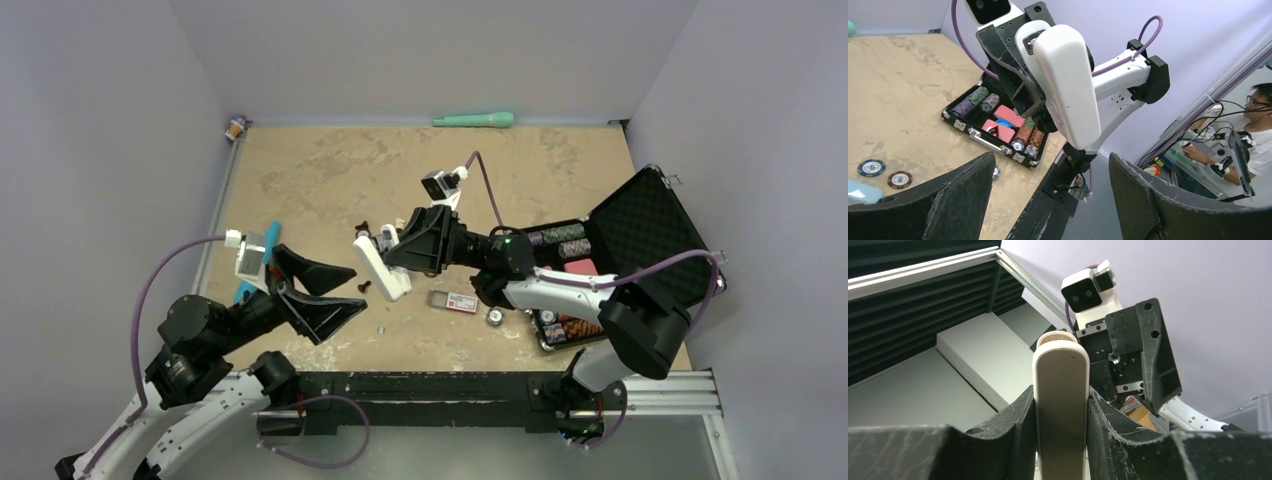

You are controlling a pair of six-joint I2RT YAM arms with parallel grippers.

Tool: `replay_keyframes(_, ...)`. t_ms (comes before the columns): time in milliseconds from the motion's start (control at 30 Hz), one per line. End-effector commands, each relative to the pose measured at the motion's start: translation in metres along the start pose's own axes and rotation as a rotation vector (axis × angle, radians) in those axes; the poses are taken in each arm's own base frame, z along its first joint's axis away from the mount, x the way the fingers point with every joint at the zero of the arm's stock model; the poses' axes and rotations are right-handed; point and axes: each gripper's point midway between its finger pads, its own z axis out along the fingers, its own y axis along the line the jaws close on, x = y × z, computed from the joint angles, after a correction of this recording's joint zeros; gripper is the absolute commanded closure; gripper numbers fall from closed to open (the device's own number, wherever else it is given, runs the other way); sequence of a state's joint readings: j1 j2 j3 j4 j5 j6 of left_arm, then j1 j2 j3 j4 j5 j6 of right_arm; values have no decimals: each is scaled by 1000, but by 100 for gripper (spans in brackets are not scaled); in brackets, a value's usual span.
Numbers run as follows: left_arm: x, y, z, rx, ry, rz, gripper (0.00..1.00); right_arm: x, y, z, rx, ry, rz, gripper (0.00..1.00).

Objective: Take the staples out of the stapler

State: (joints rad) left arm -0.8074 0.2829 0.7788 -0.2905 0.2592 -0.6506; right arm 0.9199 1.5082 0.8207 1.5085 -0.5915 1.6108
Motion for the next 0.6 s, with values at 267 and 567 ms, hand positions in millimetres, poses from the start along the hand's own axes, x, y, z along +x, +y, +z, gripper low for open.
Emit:
replay_keyframes(267, -14, -18, 33, 142, -69, -69, 13, 0, 73, -4, -254, -69, -223, 100)
replay_keyframes(567, 0, -12, 53, 146, 10, -102, 23, -5, 53, 7, -93, -109, -263, 100)
